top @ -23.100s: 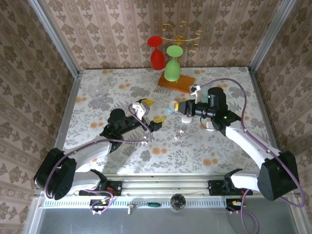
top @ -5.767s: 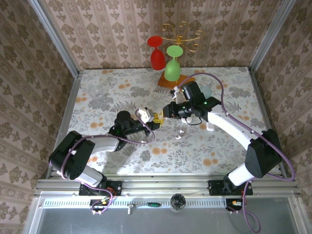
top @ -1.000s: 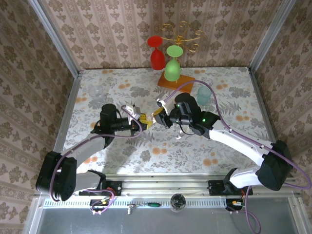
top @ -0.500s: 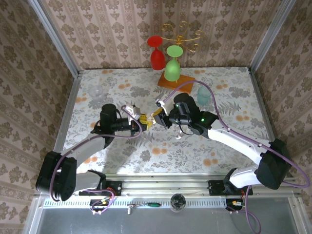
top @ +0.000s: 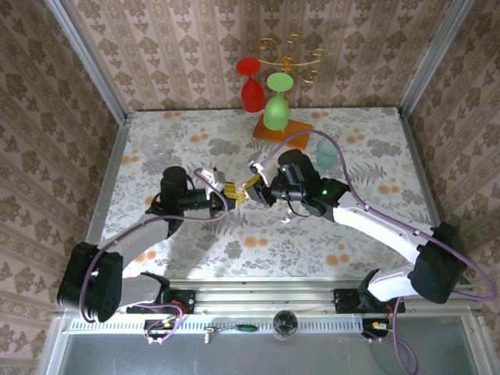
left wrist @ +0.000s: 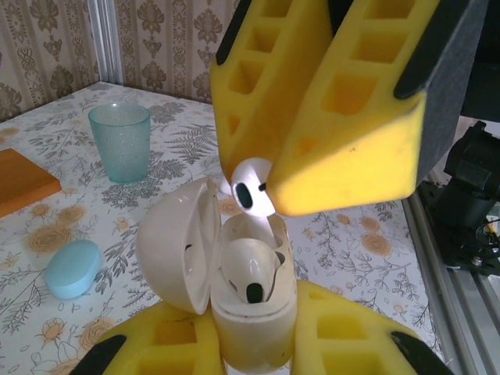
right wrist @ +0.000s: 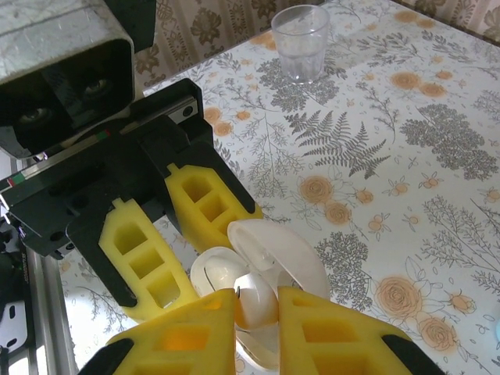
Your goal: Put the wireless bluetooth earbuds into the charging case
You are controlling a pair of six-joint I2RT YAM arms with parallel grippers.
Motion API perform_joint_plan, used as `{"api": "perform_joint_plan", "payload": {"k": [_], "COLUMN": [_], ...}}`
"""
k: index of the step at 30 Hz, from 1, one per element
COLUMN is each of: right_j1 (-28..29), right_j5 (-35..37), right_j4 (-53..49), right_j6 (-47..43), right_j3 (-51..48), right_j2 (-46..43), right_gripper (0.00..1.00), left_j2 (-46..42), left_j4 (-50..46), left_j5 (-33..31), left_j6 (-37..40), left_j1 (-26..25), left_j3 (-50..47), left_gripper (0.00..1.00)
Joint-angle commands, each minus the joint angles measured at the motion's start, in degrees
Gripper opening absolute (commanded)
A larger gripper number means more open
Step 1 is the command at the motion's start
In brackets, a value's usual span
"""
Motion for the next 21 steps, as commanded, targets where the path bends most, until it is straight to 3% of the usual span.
{"api": "perform_joint_plan", "payload": {"k": [1,8,16,21], "right_j1": [0.52,0.76,-0.61,-1.5], "right_j5": [-2.43,-4.81,1.66,2.3], "right_j4": [-1.94,-3.27,1.46,3.75], "right_j6": [-1.41,-1.52,5.04,10.4], "right_j3": [1.0,2.79,-0.32,-1.2], "right_j2": [0.49,3.28,-2.83,-4.48], "right_gripper": [0.19,0.26,0.56,0.64], "left_j2": [-0.49,-0.31,-0.18,0.12], "left_j4": [1.77,2.34,3.34,4.35], "left_j5": [-0.43,-0.22,-0.34,-0.12], "left_j6": [-1.09,-1.06,-1.5,-1.5], "left_j1": [-0.23,-0.14,0.43,0.61], "left_j3": [1.41,1.19,0.31,0.04], "left_gripper": [0.0,0.0,0.0,0.0]}}
